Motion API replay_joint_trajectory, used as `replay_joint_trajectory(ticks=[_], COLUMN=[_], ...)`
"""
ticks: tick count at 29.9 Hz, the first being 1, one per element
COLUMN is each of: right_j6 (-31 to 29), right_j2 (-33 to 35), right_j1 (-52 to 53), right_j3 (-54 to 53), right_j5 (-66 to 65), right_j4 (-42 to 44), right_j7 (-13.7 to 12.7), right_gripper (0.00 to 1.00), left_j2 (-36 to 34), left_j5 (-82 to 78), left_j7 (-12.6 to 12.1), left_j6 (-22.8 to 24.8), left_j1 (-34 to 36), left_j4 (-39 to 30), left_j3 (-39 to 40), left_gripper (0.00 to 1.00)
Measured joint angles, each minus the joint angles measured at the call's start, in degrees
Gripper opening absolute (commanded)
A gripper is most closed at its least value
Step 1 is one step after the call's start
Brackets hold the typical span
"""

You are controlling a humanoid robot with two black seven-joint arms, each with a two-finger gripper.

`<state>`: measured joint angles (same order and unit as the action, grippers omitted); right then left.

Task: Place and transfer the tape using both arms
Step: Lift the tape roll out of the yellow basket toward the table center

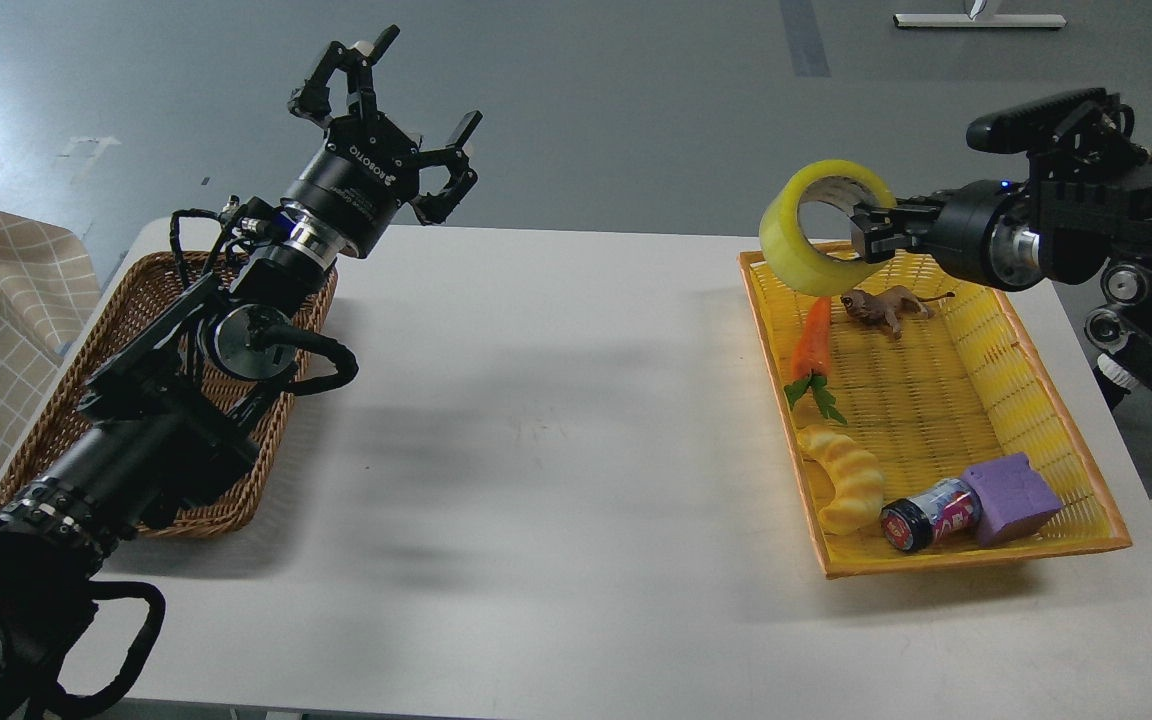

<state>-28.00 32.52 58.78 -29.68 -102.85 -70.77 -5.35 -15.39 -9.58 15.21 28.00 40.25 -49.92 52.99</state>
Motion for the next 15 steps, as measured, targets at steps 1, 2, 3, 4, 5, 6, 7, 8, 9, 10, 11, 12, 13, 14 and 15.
replay_joint_trajectory(ticks=[1,2,3,4,5,6,7,8,9,10,11,12,13,14,15], right_j6=[0.00,0.00,0.00,0.00,0.00,0.00,0.00,0.00,0.00,0.00,0.00,0.00,0.00,0.00,0.00], right_j2=[-1.39,-3.16,-4.69,-6.25,-7.65,-9.13,-11.14,-12.79,-14.03,-15.36,-16.66,-18.11,-19.38,-20.63,-21.68], right_j1=[0.40,0.73,0.96,1.33,1.69,1.96,2.15,2.28,2.35,2.37,2.37,2.43,2.49,2.52,2.61], right_j3=[0.09,0.16,0.21,0.23,0.29,0.35,0.40,0.45,0.50,0.54,0.62,0.98,1.78,2.55,3.44], right_j5=[-0.04,-0.04,-0.03,-0.08,-0.08,-0.08,-0.13,-0.13,-0.15,-0.19,-0.23,-0.26,-0.26,-0.25,-0.26], right_j4=[0.32,0.71,1.02,1.59,2.19,2.71,3.48,4.31,5.14,5.98,7.00,8.24,9.31,10.34,11.14], right_j7=[0.00,0.01,0.01,-0.01,-0.01,-0.01,-0.01,-0.01,0.00,0.00,-0.01,-0.02,-0.02,-0.01,-0.02], right_gripper=[0.09,0.09,0.09,0.09,0.10,0.09,0.10,0.10,0.10,0.10,0.09,0.09,0.09,0.09,0.09], left_j2=[-0.01,0.01,0.04,0.04,0.07,0.10,0.10,0.10,0.10,0.10,0.09,0.08,0.04,0.00,-0.06], left_j5=[0.00,0.00,0.00,0.01,0.00,0.00,0.01,0.00,0.00,0.00,0.00,0.00,0.00,0.00,0.00], left_j7=[0.00,0.00,0.00,0.00,0.00,0.00,0.00,0.00,0.00,0.00,-0.04,-0.10,-0.13,-0.16,-0.16], left_j6=[0.00,0.00,0.00,0.00,0.00,0.00,0.00,0.00,0.00,0.00,0.00,0.00,0.00,0.00,0.00], left_j1=[0.00,0.00,0.00,0.00,0.01,0.05,0.15,0.27,0.31,0.33,0.33,0.33,0.33,0.33,0.33], left_j4=[0.00,0.00,0.00,0.00,0.00,0.00,0.00,0.00,0.00,0.00,0.00,0.00,0.00,0.00,0.01], left_j3=[0.00,0.00,0.00,0.00,0.00,0.00,0.00,0.00,0.00,0.00,0.00,0.00,0.00,0.00,-0.01], left_gripper=[0.98,0.98,0.98,0.98,0.98,0.98,0.98,0.98,0.98,0.98,0.98,0.98,0.98,0.98,0.98])
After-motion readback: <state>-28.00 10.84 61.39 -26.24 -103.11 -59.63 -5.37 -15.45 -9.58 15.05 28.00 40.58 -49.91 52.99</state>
